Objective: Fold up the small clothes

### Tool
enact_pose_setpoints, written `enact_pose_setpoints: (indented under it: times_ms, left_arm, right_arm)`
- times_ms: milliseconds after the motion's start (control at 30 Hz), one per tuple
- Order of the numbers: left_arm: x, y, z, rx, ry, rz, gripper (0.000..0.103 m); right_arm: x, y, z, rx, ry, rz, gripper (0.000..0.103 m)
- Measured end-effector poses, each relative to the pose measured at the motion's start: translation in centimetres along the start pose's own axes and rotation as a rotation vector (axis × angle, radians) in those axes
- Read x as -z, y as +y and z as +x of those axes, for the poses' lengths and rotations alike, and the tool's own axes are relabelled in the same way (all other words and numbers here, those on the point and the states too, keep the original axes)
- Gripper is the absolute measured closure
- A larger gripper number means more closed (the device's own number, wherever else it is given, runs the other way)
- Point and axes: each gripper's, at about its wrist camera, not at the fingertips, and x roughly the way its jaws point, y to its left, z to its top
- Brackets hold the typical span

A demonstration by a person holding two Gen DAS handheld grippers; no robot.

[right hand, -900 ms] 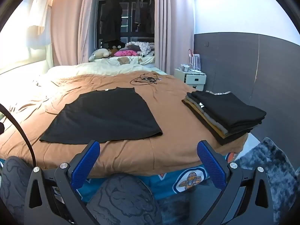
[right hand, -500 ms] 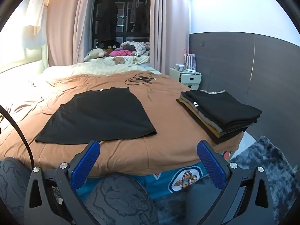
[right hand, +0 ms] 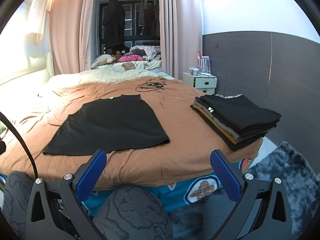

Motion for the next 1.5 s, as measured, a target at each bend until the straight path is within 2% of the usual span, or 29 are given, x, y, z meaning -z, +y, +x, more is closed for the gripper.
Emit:
enact_pose_setpoints:
  times_ms: [367, 1000, 1500]
  left_arm:
    - [0.4, 0.0, -0.4, 0.007, -0.005, -0.002, 0.001]
    - [0.6, 0.5, -0.3, 0.019, -0.003, -0.014, 0.001]
    - [0.7, 0.5, -0.1, 0.013, -0.005, -0.011, 0.001]
  right_arm:
    - [-0.7, -1.5, 0.0, -0.001, -0.007, 0.005, 0.000]
    - [0.0, -0.1, -0.1, 0.021, -0.010, 0.012, 0.000]
    - [0.2, -0.5, 0.1, 0.022, -0.015, 0.025, 0.000]
